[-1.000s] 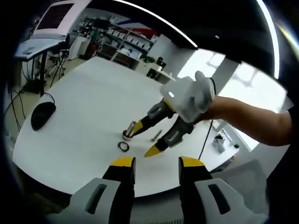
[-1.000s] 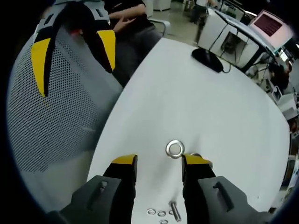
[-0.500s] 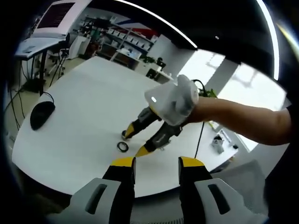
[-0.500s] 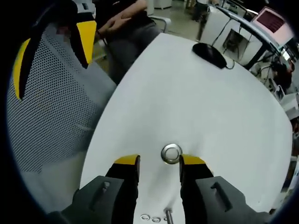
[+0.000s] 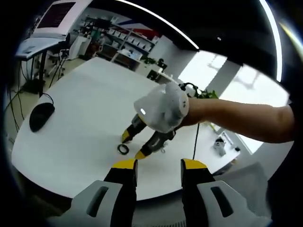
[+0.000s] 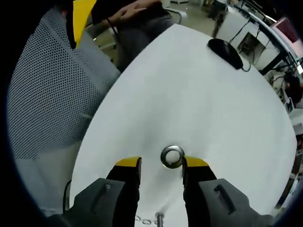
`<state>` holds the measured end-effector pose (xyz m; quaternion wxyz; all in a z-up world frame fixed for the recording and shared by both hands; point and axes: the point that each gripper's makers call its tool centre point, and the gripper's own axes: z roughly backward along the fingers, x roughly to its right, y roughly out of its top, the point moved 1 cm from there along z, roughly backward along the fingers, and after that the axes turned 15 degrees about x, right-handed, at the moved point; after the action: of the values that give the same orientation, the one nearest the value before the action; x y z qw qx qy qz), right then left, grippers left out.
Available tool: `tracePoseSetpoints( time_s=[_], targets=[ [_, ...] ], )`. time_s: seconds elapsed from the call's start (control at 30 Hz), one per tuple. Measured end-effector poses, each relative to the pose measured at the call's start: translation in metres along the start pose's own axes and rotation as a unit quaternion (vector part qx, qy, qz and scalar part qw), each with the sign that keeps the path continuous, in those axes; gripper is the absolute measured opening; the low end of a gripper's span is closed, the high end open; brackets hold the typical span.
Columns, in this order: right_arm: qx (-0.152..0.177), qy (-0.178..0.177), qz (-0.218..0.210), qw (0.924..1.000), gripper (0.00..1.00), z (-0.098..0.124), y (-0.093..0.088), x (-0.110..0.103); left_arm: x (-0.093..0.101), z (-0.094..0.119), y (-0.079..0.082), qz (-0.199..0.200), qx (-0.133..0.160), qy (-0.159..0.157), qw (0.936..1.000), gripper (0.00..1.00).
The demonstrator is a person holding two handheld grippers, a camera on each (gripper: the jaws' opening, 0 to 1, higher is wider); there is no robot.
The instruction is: Place the washer onto the threaded stud by aligning its center hole with the stud, sliding it down to the base, and recovering from edge contact or off-axis alignment until the washer reaches the visible bottom stop.
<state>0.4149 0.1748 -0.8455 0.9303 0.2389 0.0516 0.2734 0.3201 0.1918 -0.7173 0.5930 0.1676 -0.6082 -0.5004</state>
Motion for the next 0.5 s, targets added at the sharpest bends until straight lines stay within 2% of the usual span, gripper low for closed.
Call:
tracePoseSetpoints(
  time_s=[0.37,0.5],
  targets=[
    [-0.030,0.015,0.044,0.9985,0.36,-0.008,-0.002,0.011,0.000,0.000,0.001,0.002,0.004,-0.001,1.0000,0.34],
    [-0.038,0.019,0.042,0.9982,0.36,-0.010,-0.005,0.013,0.000,0.000,0.001,0.002,0.005,-0.001,1.0000,0.34]
  ],
)
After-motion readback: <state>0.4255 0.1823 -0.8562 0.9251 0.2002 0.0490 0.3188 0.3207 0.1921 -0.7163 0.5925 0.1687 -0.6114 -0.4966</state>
